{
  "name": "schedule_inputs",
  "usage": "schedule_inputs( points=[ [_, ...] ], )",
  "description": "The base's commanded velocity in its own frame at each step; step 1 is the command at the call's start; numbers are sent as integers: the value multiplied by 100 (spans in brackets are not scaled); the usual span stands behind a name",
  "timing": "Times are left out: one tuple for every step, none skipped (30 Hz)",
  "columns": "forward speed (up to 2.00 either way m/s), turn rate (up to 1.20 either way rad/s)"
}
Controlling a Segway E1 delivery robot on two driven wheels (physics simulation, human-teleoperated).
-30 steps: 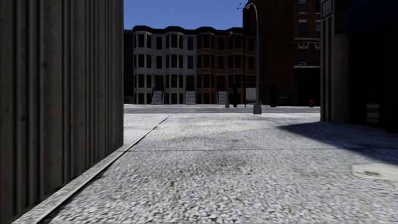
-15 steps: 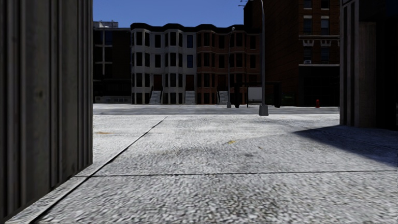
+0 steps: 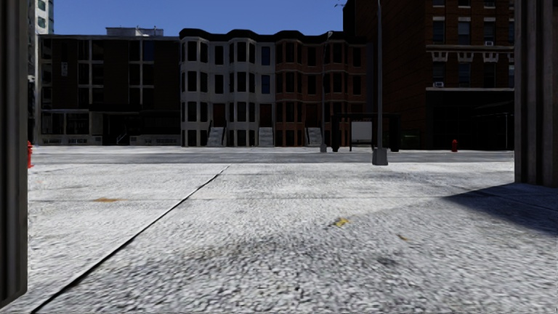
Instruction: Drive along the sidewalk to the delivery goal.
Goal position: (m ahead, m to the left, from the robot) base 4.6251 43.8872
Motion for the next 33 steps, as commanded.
schedule_inputs(
  points=[
    [200, 0],
    [200, 0],
    [200, 0],
    [200, 0],
    [200, 0],
    [200, 0],
    [200, 0],
    [200, 0],
    [200, 0],
    [200, 0],
    [200, 11],
    [200, 22],
    [200, 44],
    [200, 65],
    [200, 65],
    [200, 96],
    [200, 120],
    [200, 120],
    [200, 120],
    [200, 120],
    [200, 120],
    [200, 120],
    [200, 120],
    [200, 120],
    [200, 120],
    [200, 120],
    [200, 120],
    [200, 120],
    [200, 120],
    [200, 120],
    [200, 120],
    [200, 120],
    [200, 120]
  ],
)
